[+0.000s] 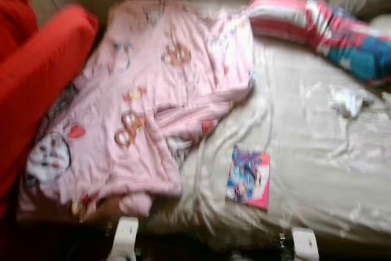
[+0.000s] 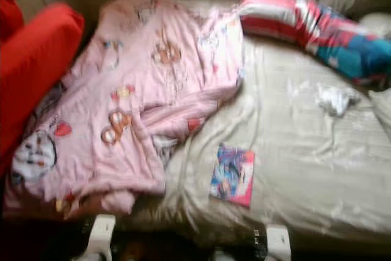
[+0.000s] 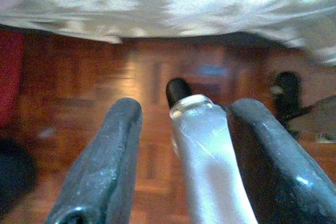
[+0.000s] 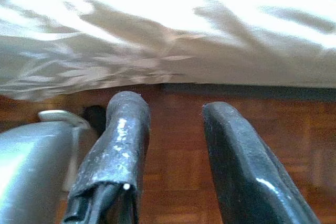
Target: Clean up the room
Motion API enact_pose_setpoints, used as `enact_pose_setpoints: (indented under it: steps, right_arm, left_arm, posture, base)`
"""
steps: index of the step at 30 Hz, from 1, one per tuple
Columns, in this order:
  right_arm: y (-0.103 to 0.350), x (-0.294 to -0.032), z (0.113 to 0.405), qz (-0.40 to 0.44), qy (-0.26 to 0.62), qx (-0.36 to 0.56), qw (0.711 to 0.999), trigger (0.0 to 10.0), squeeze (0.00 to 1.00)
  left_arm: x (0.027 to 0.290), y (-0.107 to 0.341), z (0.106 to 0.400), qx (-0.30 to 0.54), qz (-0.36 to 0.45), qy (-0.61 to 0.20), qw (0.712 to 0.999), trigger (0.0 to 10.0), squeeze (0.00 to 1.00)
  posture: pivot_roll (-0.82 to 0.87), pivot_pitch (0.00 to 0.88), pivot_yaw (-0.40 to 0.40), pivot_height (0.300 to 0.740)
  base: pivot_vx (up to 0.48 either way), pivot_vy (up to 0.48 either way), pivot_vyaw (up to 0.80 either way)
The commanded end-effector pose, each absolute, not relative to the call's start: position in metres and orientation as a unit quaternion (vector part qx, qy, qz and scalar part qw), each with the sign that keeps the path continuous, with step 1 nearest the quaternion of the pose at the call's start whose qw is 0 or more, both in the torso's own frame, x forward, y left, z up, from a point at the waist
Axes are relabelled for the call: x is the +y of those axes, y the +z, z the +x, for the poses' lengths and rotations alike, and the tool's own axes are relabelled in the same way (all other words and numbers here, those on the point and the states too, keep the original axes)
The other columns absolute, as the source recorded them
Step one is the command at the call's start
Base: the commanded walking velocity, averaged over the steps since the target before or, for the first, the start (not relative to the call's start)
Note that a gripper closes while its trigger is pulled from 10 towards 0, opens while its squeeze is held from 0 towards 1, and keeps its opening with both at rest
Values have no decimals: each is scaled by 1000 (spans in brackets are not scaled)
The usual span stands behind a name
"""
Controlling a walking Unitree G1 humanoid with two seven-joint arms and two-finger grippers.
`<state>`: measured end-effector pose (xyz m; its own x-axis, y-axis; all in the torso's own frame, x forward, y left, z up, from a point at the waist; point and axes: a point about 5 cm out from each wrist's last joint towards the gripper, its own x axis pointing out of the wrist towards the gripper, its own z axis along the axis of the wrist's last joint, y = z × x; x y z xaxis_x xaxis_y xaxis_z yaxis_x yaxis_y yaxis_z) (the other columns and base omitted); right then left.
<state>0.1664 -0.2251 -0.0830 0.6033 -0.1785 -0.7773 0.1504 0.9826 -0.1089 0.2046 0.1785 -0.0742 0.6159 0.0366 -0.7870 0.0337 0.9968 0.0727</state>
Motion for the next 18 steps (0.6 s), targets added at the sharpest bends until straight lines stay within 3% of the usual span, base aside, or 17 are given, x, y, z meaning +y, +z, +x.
enact_pose_setpoints:
  steps: [1, 5, 6, 10, 14, 18]
  right_arm:
    - [-87, -225, 158, -7, -95, 446, 890, 10000, 0]
    - [-84, -230, 161, 1, -104, 430, 897, 10000, 0]
    - [-74, -235, 176, 15, -110, 393, 913, 10000, 0]
    - [-48, -227, 221, 7, -69, 309, 948, 10000, 0]
    - [-24, -220, 252, 7, -51, 235, 971, 10000, 0]
    - [-11, -211, 265, 14, -31, 187, 982, 10000, 0]
  left_arm:
    - [183, -77, 199, 444, 46, 6, 895, 10000, 0]
    - [186, -69, 212, 417, 33, 23, 908, 10000, 0]
    - [188, -53, 235, 366, 9, 45, 930, 10000, 0]
    - [180, -26, 268, 285, 6, 28, 958, 10000, 0]
    - [165, -8, 285, 221, 8, -2, 975, 10000, 0]
    - [160, -1, 288, 188, 2, -8, 982, 10000, 0]
  posture:
    - [-109, 202, -18, 740]
    - [-108, 206, -19, 740]
    - [-109, 206, -19, 740]
    - [-110, 204, -16, 740]
    - [-120, 201, -10, 740]
    - [-124, 196, -9, 740]
  base:
    - [0, 0, 0]
    - [0, 0, 0]
    - [0, 0, 0]
    - [0, 0, 0]
    - [0, 0, 0]
    - [0, 0, 0]
